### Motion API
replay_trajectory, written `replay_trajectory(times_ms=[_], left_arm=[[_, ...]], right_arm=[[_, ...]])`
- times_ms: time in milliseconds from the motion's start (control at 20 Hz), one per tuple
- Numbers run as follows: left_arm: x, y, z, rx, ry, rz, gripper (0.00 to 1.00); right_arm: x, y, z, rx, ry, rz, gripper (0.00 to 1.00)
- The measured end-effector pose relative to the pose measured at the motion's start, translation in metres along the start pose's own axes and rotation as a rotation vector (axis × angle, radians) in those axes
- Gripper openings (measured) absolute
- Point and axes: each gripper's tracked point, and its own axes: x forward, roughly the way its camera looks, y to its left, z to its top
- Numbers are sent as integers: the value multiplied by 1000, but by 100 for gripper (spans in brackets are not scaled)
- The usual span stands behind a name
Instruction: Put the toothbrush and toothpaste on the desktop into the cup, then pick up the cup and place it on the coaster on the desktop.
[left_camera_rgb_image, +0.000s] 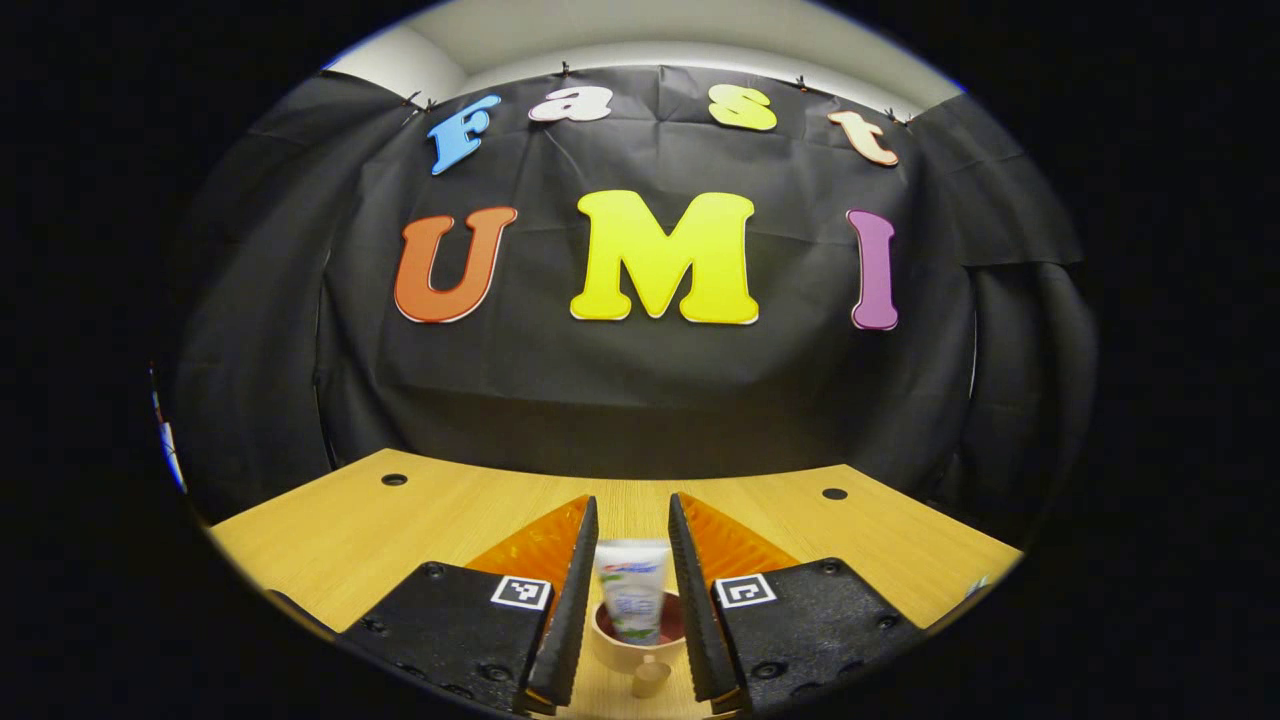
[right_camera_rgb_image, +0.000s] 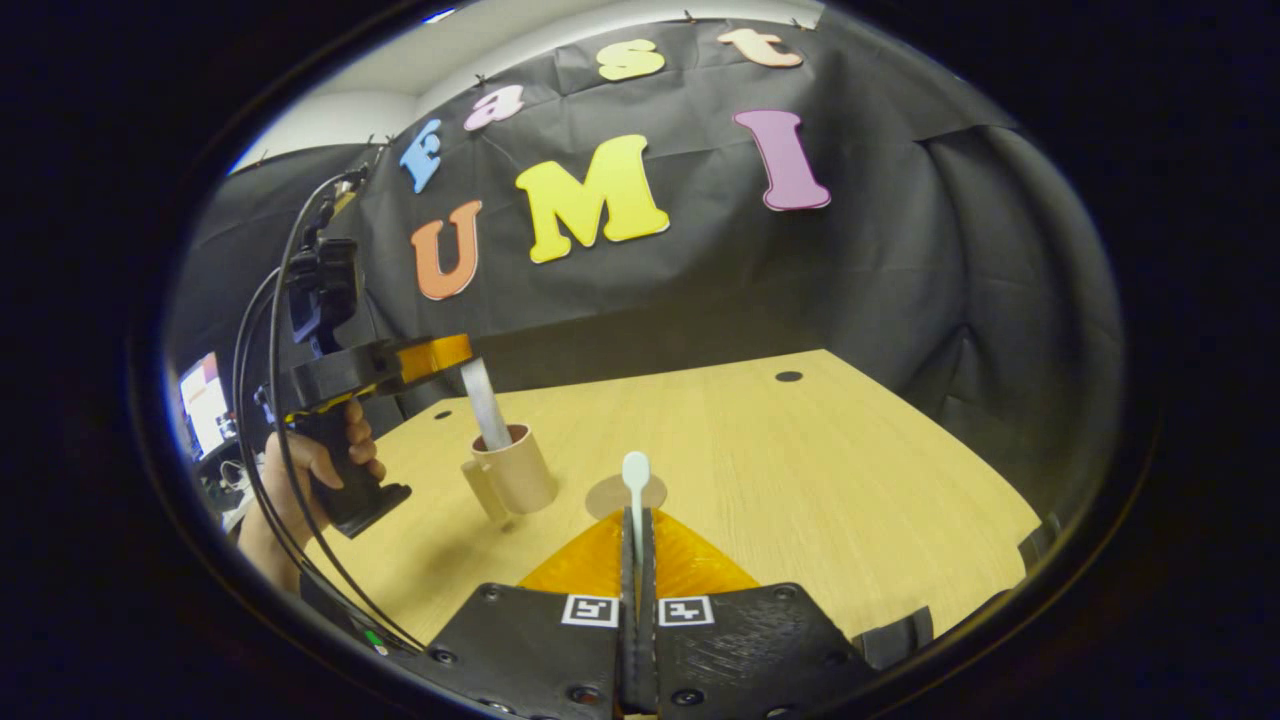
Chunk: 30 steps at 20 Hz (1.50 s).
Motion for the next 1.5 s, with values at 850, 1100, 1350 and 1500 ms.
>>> replay_trajectory(times_ms=[850, 1100, 1350, 1500], left_arm=[[-45, 49, -2, -31, 6, 63, 100], [-81, 91, -15, -37, 36, 143, 100], [-100, 105, -20, -46, 35, 173, 98], [-101, 107, -21, -37, 41, 173, 98]], right_arm=[[46, 84, 73, -131, -94, 179, 0], [97, 137, 116, -134, -164, 291, 0], [139, 183, 145, -175, -268, 350, 0], [166, 203, 148, -211, -312, 350, 0]])
